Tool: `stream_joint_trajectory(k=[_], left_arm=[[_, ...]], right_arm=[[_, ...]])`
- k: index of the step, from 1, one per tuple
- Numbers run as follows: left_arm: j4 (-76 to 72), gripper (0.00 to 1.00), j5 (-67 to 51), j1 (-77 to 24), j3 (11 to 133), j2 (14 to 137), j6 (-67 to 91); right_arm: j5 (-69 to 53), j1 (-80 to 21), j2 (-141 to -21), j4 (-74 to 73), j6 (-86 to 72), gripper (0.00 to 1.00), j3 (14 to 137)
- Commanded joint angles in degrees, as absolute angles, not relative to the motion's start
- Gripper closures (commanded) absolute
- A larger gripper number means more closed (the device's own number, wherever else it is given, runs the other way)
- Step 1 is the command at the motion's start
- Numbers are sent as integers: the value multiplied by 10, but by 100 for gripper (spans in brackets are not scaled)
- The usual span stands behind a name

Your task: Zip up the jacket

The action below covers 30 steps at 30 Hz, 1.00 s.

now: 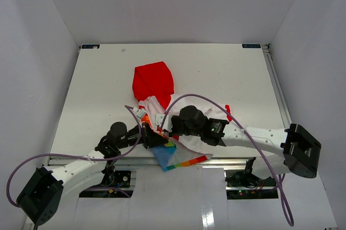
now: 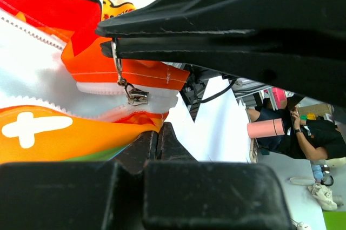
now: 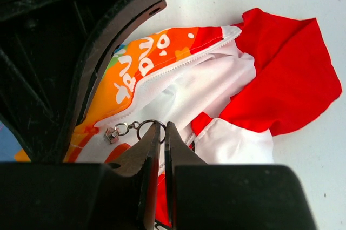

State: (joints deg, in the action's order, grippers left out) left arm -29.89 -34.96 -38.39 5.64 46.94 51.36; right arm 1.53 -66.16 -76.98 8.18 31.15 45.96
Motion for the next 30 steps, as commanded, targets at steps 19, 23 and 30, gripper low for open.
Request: stream_joint_trajectory(k=[19, 23, 30], left_arm=[[-280, 100, -461, -405, 80, 475, 490], [-249, 100, -439, -405, 82, 464, 480], [-235, 100, -404, -405, 81, 475, 467]], right_arm=[[49, -572, -878, 253, 400, 92, 551], [44, -528, -908, 259, 376, 92, 575], [38, -440, -968, 289, 350, 92, 640]])
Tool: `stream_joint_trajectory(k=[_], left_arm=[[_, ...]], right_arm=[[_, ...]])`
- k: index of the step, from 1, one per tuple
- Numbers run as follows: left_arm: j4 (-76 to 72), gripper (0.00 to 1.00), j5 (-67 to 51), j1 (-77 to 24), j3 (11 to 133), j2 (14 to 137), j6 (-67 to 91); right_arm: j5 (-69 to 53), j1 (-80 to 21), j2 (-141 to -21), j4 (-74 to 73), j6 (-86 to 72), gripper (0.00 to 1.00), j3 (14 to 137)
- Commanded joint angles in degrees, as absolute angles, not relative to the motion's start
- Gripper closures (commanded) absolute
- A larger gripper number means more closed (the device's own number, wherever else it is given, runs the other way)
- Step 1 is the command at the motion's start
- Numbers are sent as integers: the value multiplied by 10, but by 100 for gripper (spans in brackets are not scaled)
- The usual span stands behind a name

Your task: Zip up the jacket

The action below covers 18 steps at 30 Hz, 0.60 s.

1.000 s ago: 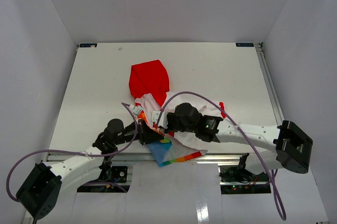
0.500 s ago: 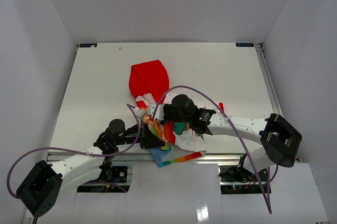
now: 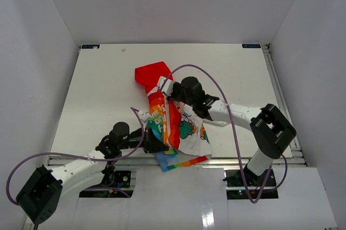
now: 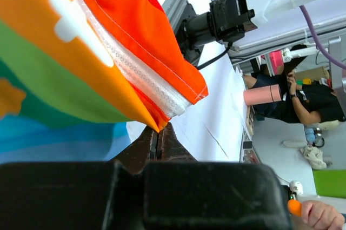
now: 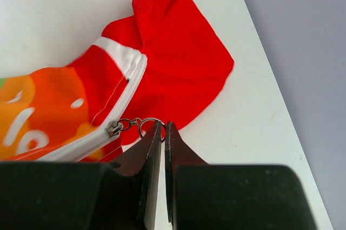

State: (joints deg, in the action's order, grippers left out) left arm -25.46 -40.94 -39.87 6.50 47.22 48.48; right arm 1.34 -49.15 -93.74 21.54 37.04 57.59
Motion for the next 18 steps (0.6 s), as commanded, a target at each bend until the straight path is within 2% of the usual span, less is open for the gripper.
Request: stream_joint_trajectory(k=[1, 10, 18], left_arm=[[-234, 100, -397, -405, 81, 479, 465], [-240, 100, -354, -406, 92, 520, 436], [-267, 100, -357, -406, 87, 544, 428]], right_arm=[[49, -432, -980, 297, 351, 92, 649], [38, -364, -1100, 347, 352, 92, 795], [4, -336, -1154, 358, 356, 92, 886]])
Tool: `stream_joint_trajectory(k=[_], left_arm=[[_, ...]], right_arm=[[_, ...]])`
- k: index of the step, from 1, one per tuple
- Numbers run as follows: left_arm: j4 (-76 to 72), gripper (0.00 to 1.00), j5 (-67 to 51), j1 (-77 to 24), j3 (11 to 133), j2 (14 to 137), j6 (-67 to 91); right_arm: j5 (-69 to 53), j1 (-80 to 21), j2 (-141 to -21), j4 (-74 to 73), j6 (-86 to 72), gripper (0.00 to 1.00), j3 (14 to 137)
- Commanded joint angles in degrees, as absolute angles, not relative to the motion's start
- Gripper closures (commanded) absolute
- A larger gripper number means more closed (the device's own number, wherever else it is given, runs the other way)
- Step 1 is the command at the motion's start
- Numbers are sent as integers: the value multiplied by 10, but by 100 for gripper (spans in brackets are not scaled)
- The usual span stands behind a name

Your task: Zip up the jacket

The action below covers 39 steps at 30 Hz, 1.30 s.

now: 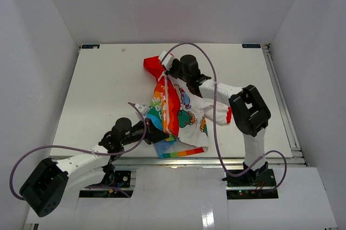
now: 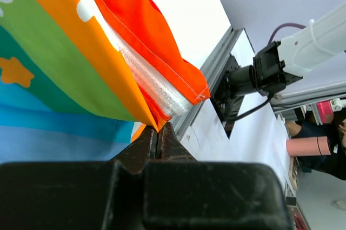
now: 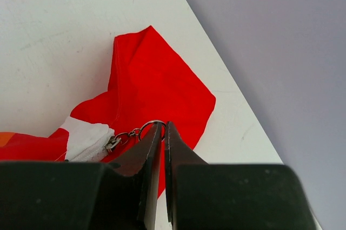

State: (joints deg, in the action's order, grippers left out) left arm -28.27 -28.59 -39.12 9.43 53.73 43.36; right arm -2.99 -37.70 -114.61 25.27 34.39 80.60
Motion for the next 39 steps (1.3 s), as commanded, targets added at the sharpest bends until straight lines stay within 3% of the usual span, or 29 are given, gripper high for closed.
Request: stream_joint_trajectory(k=[1, 2, 5, 8, 12, 14, 19, 21, 23, 28, 30, 32, 34, 39], left_arm=[[-261, 100, -340, -406, 90, 546, 427], [-241, 95, -320, -406, 98, 552, 426], [-194, 66, -238, -405, 123, 573, 418], [-167, 59, -201, -405, 144, 595, 411], [-124, 49, -131, -406, 155, 582, 416], [-103, 45, -109, -406, 158, 558, 419], [-62, 43, -71, -405, 174, 489, 423], [-50, 43, -75, -406, 191, 472, 417], [-47, 42, -76, -405, 209, 472, 399], [-47, 36, -45, -406, 277, 485, 353], [-56, 13, -38, -406, 303, 483, 344], [-65, 2, -32, -405, 323, 477, 321], [-64, 2, -12, -405, 329, 465, 299], [-121, 2, 38, -407, 263, 390, 287]], right_arm=[[-2, -336, -1158, 356, 357, 92, 892], [-16, -336, -1164, 353, 359, 92, 899], [-49, -335, -1177, 335, 360, 92, 921], [-65, -336, -1185, 311, 358, 89, 931], [-65, -335, -1168, 284, 350, 62, 905], [-64, -335, -1144, 284, 346, 54, 881], [-70, -335, -1104, 223, 323, 21, 875], [-60, -336, -1081, 210, 291, 17, 868], [-44, -336, -1051, 189, 234, 5, 863], [80, -360, -976, -16, 37, 10, 905], [100, -371, -925, -121, -56, 10, 878], [55, -372, -861, -170, -116, 10, 833], [10, -377, -782, -161, -145, 10, 741], [81, -409, -581, -140, -205, 10, 534]])
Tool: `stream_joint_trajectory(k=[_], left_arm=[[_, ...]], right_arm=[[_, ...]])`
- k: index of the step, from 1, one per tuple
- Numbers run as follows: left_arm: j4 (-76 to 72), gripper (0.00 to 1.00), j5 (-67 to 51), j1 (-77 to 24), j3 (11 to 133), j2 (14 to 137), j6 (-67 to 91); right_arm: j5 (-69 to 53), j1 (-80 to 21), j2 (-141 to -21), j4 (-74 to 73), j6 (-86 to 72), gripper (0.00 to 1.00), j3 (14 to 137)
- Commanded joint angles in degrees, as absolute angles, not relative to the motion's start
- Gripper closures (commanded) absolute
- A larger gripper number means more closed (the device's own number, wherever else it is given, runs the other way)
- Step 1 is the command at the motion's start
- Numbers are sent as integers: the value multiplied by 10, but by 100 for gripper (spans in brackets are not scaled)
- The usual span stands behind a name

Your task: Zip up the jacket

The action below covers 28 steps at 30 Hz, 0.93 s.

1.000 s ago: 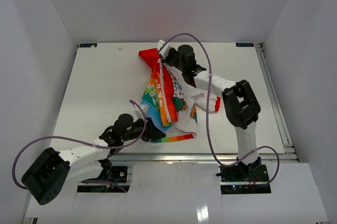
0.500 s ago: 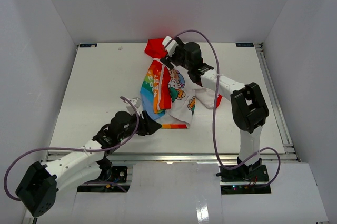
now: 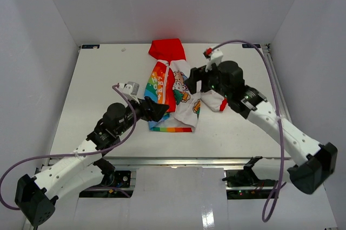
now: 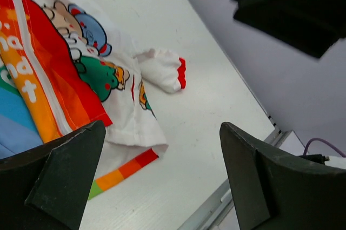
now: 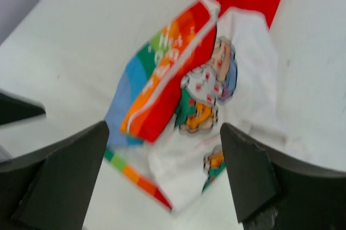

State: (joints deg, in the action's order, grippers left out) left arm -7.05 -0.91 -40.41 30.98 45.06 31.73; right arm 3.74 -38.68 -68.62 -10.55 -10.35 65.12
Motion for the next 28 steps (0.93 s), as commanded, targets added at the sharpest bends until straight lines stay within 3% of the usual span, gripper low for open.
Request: stream_joint_trajectory(k=[1, 8, 28], left_arm=[[-140, 2, 39, -406, 242, 375, 282], [-224, 2, 51, -407, 153, 294, 243], [-215, 2, 43, -407, 148, 278, 245]], right_arm=[[106, -417, -554, -146, -213, 10, 511], [184, -421, -450, -168, -225, 10, 454], [144, -421, -453, -102, -219, 10, 405]])
